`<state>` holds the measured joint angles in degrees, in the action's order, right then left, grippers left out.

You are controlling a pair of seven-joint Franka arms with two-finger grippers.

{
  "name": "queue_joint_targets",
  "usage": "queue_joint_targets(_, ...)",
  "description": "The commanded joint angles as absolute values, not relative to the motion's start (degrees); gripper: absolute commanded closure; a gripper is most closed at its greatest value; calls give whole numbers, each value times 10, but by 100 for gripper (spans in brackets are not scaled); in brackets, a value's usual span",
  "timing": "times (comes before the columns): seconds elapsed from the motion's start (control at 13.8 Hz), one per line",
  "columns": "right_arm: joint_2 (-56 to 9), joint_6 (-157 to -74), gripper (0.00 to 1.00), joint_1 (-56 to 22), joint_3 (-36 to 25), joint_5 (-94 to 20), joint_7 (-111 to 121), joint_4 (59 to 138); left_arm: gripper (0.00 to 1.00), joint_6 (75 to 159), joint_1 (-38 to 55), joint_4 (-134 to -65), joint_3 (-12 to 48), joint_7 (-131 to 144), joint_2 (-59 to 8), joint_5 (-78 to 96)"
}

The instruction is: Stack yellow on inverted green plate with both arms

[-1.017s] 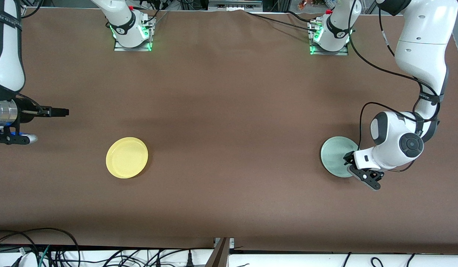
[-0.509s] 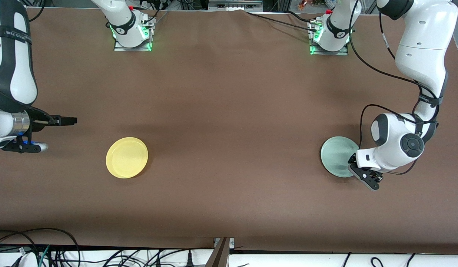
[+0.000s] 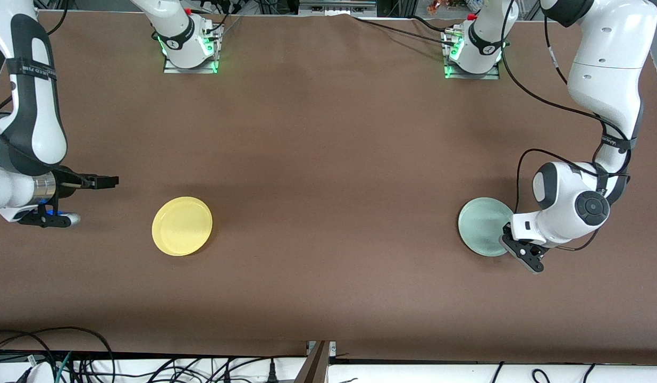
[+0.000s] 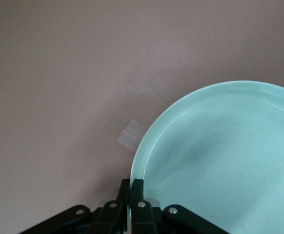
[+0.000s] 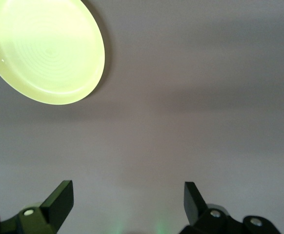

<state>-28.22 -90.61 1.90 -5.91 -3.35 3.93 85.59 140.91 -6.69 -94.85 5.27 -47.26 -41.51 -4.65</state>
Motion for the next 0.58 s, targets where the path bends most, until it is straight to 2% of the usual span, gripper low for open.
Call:
queue_joint_targets(0.0,-287,-916,0,20,-58,-67,40,862,100,1389,-55,-938,63,-475,-374,-58)
queue_joint_targets(0.29,-302,-926,0,23,-58,-83,40,865,100,1315,4,-934,54,-436,-319,-86)
queue_joint_targets(0.51,-313,-941,0,19,-57,-83,40,868,100,1197,60,-859,61,-287,-310,-248)
